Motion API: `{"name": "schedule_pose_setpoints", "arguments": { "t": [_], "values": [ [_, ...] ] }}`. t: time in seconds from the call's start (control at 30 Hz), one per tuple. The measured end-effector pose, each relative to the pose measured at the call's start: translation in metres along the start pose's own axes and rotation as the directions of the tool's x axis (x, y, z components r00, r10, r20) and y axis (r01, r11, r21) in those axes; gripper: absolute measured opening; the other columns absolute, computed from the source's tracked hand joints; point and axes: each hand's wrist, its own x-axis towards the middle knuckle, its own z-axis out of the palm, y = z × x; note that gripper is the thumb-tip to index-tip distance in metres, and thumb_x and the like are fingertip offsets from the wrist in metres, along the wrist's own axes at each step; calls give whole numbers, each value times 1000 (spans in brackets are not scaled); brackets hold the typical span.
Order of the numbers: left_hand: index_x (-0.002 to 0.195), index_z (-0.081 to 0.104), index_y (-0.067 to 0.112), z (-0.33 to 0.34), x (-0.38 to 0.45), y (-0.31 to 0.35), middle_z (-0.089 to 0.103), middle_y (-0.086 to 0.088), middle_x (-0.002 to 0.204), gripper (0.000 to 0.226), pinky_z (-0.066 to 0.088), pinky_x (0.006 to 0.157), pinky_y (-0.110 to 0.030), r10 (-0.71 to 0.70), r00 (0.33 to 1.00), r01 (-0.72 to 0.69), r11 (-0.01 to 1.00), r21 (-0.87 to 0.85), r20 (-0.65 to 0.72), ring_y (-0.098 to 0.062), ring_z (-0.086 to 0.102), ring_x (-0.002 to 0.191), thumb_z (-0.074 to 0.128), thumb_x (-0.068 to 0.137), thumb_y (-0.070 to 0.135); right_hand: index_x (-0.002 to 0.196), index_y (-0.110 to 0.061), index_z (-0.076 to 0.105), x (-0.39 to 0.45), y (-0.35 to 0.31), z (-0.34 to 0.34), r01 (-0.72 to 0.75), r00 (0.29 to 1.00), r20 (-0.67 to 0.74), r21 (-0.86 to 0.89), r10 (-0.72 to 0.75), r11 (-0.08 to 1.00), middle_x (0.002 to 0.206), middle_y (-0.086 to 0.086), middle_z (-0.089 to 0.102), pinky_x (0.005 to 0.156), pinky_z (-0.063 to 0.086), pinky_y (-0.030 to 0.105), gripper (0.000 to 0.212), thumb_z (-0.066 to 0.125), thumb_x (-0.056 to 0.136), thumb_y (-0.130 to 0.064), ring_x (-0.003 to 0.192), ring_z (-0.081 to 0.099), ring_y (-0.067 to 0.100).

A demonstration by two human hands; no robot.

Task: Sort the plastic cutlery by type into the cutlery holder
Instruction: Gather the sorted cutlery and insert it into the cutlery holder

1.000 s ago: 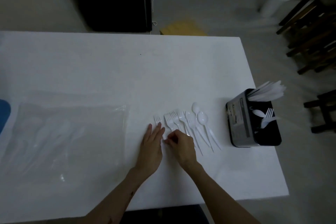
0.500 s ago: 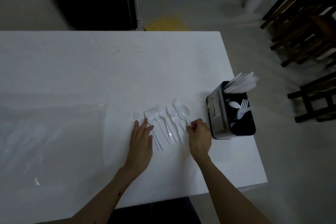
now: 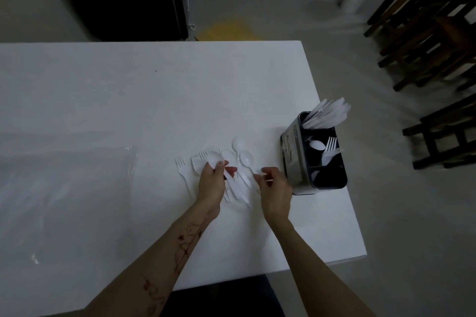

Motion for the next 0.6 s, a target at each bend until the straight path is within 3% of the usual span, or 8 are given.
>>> {"name": "schedule_pose_setpoints", "arguments": {
  "t": [0.07,0.13,0.23,0.33,0.43,0.47,0.6],
  "values": [
    [115,53,9,0,2,-3,68,-2,90,30,50,95,-42,-50,998,50,998,-26,-28,-22,64,94,36,102,30,104,-13,64,5,6,2,1,1000,1,-183,-1,983,100,3,62,76,53,33,19,72,88,-19,86,62,18],
    [117,50,7,-1,2,-7,64,-2,93,29,51,87,-38,-126,992,126,987,-102,6,-19,63,89,38,102,28,101,-12,62,8,8,3,-11,998,55,-235,25,972,100,3,61,77,54,36,17,71,88,-19,89,62,21],
    [112,54,7,-2,-1,-10,62,-4,99,19,50,78,-29,-181,978,204,935,-291,105,-16,61,86,46,100,20,94,-12,65,7,-1,-2,-91,995,35,7,91,996,87,-3,66,72,50,24,10,70,89,-20,84,65,17],
    [103,60,8,-1,-1,-10,66,-9,106,15,49,90,-35,-143,975,195,921,-338,172,-19,63,94,54,96,18,88,-13,71,-1,-19,-8,-90,980,198,318,27,944,80,-4,72,67,50,18,6,74,86,-18,77,68,9],
    [109,60,-2,-1,0,-11,67,-14,106,24,53,85,-33,-128,972,194,911,-363,199,-23,66,96,56,94,16,88,-17,77,-4,-26,-5,-57,905,420,276,-67,959,81,-8,75,67,54,20,8,78,82,-23,76,70,6],
    [112,58,-5,-1,0,-11,67,-15,106,25,53,84,-32,-131,975,188,916,-355,177,-23,66,95,55,95,13,88,-19,77,-4,-24,-2,-16,913,400,222,-76,975,81,-9,75,70,56,22,9,77,83,-25,76,70,6],
    [114,55,0,-8,3,-10,63,-5,88,19,50,75,-26,-143,988,156,921,-358,63,-15,58,78,49,97,8,95,-16,68,6,-7,11,99,992,91,-140,-87,985,92,-2,64,76,56,28,17,78,82,-23,81,62,11]
  ]
}}
